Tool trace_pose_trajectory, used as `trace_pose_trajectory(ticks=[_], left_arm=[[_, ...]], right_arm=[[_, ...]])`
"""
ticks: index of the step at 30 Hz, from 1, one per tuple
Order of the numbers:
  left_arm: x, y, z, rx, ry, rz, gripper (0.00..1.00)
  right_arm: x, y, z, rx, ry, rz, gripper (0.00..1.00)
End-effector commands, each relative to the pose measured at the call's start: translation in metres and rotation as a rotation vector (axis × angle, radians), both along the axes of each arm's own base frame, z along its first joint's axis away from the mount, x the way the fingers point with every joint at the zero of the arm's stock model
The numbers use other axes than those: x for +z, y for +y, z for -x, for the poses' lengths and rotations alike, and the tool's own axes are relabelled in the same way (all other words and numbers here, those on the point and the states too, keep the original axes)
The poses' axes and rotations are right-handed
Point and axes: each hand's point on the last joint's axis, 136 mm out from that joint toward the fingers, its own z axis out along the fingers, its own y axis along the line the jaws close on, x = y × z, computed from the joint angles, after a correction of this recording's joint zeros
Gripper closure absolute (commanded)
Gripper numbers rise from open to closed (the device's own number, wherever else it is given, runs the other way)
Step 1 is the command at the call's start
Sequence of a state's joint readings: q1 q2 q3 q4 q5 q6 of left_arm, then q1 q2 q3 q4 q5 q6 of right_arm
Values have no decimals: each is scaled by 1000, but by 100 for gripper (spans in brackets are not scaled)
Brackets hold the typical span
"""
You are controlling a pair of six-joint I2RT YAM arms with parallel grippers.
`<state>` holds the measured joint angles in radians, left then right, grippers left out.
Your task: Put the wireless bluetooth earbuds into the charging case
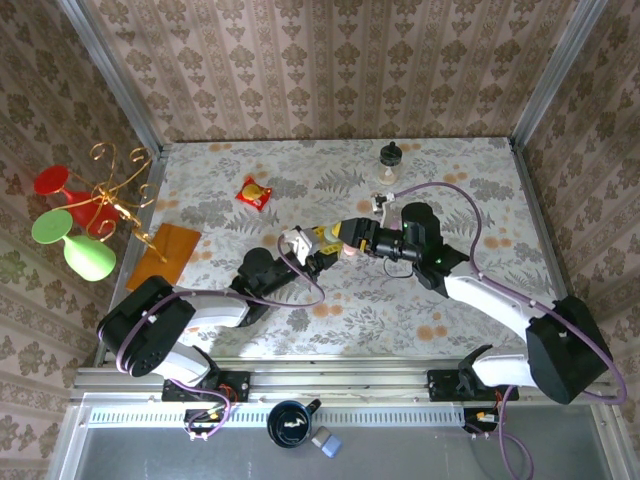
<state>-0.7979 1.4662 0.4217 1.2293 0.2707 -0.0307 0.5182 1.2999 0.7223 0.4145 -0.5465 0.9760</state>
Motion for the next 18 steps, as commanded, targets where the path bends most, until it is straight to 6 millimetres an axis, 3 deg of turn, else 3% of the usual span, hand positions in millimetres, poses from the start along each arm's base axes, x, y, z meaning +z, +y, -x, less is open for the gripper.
trace_pose_trajectory(ticks=[1,4,10,12,14,16,18], left_arm=[[29,-3,5,-34,-59,70,66],[27,-3,6,-37,-67,60,66],[18,1,5,-9,-79,27,61],[14,2,2,5,-83,14,58],[11,2,1,12,-87,1,44],[9,1,-1,19,-90,-21,23],[4,1,-3,28,-86,-59,11]], right_arm=[[18,5,1,44,1,-117,34],[19,3,-2,35,7,-138,45],[15,0,-3,23,12,-125,76],[12,-2,-5,12,18,-113,80],[7,-7,-8,-13,21,-94,81],[-2,-15,-13,-55,28,-59,81],[-16,-26,-19,-122,47,10,82]])
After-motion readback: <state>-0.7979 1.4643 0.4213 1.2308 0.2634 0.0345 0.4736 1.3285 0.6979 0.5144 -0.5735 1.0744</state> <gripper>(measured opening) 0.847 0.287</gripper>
